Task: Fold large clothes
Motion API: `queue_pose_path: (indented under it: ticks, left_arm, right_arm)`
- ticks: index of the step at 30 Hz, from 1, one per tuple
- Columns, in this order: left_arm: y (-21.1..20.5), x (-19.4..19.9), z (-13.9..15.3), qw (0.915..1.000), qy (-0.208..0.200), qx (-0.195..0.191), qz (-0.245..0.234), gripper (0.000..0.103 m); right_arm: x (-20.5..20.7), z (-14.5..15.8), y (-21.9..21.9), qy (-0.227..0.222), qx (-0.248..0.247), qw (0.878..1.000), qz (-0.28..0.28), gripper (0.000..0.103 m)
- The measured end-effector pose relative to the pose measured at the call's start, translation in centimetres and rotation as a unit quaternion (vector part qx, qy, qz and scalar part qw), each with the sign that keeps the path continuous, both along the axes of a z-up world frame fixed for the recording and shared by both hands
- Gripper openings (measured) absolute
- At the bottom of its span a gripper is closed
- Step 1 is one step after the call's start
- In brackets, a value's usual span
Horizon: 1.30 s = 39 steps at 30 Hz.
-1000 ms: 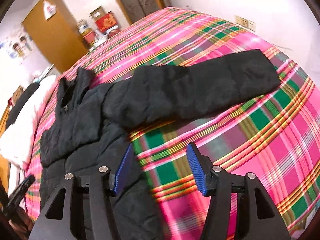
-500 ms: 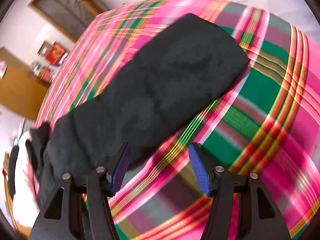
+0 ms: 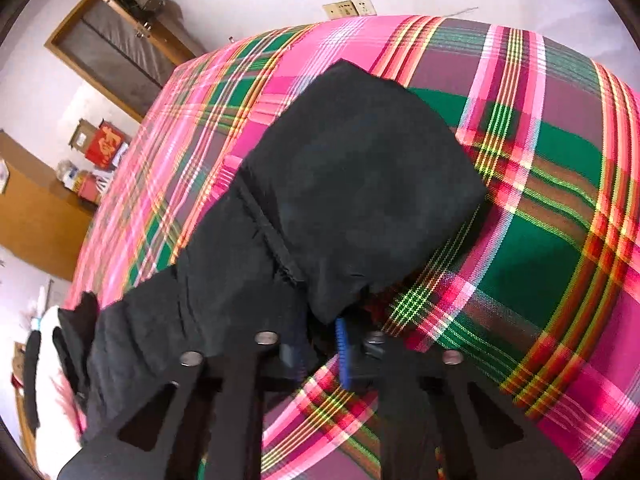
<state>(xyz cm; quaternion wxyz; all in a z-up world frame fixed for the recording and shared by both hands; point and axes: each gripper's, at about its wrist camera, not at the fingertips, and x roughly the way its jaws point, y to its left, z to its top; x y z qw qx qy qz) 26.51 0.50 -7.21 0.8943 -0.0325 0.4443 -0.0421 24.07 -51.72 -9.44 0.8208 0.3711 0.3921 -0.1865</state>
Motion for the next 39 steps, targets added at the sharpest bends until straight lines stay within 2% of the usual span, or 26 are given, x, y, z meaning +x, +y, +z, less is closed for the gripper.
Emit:
queue_pose_path:
  ticks: [4,7,14,17,20,24,27,32,37,39]
  left_arm:
    - [0.5,0.2,0.2,0.9999,-0.001,-0.012,0.005,0.035]
    - [0.8,0.2,1.1,0.9997,-0.014,-0.021,0.006,0.035]
    - [1.8,-0.1,3.0,0.9983,-0.037,-0.042,0.016,0.035]
    - [2.7,-0.1,4.0,0.9973,-0.049,-0.049,0.024,0.035]
    - [3.9,-0.2,5.0,0.9960,-0.059,-0.056,0.039,0.035]
    - [6.4,-0.5,5.8,0.9924,-0.068,-0.075,0.070,0.035]
    - [8.3,-0.7,6.2,0.9889,-0.073,-0.087,0.096,0.035]
    - [10.8,-0.7,6.3,0.9827,-0.074,-0.104,0.134,0.035]
    - [11.6,-0.4,6.2,0.9809,-0.073,-0.111,0.142,0.035]
    - [11.6,-0.3,6.1,0.9809,-0.073,-0.113,0.141,0.035]
  right_arm:
    - [-1.0,3.9,2.4,-0.036,-0.032,0.999,0.025,0.007]
    - [-0.8,7.7,5.5,-0.063,-0.056,0.994,0.063,0.007]
    - [-0.1,17.7,15.0,-0.141,-0.101,0.970,0.173,0.007]
    - [0.3,20.2,19.7,-0.162,-0.107,0.956,0.219,0.007]
    - [0.9,21.2,24.4,-0.173,-0.102,0.943,0.264,0.007]
    - [3.1,19.7,30.8,-0.167,-0.093,0.928,0.321,0.007]
    - [4.5,17.0,35.4,-0.147,-0.080,0.917,0.363,0.007]
    - [6.4,10.3,42.5,-0.089,-0.055,0.901,0.421,0.007]
    - [7.6,3.7,46.8,-0.028,-0.042,0.886,0.460,0.008]
    - [7.8,1.9,47.3,-0.014,-0.028,0.884,0.466,0.011]
